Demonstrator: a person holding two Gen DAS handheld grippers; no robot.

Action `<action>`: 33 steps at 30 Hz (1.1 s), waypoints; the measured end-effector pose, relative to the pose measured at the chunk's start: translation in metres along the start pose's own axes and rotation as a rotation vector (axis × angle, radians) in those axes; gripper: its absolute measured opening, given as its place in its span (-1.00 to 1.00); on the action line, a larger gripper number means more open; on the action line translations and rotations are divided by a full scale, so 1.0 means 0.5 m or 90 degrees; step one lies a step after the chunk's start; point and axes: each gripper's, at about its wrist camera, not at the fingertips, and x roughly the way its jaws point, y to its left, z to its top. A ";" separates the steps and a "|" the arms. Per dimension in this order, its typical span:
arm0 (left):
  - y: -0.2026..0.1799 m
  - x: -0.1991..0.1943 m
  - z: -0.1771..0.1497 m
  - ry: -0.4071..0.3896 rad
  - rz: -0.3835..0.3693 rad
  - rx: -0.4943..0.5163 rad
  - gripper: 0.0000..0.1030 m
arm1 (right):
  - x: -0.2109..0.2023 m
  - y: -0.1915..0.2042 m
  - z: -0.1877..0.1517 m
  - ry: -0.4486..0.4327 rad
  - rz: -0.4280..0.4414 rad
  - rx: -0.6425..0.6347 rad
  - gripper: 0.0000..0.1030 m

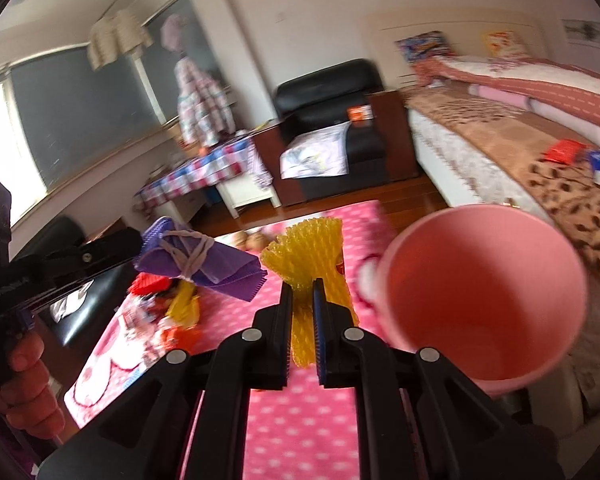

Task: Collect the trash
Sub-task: 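Carry both items to the pink bucket and open both tools to drop them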

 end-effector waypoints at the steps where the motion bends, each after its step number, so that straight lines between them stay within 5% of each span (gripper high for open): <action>1: -0.019 0.017 0.005 0.006 -0.014 0.008 -0.99 | -0.008 -0.023 0.003 -0.005 -0.015 0.013 -0.81; 12: -0.130 0.156 -0.008 0.078 -0.082 0.060 -0.99 | -0.017 -0.153 -0.007 0.005 -0.087 0.095 -0.81; 29: -0.162 0.238 -0.036 0.133 -0.068 0.089 -0.98 | -0.001 -0.187 -0.023 0.027 -0.110 0.126 -0.80; 33: -0.163 0.227 -0.034 0.119 -0.062 0.100 -0.68 | 0.003 -0.189 -0.026 0.037 -0.107 0.138 -0.78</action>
